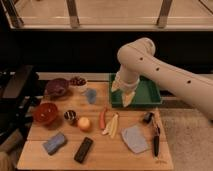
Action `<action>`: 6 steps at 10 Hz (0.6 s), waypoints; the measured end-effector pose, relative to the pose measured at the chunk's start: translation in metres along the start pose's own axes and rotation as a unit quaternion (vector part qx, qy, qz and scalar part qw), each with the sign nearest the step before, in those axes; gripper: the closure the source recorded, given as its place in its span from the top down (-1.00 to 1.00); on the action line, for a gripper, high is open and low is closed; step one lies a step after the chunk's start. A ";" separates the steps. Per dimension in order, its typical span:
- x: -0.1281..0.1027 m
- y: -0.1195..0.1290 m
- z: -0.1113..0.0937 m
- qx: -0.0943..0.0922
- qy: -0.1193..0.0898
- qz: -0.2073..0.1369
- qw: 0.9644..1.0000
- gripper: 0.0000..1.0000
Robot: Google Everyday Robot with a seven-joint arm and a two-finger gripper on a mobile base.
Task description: Stack cups on top of each other
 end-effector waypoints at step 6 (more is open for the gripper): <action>-0.010 -0.043 0.047 0.013 -0.080 -0.001 0.997 0.30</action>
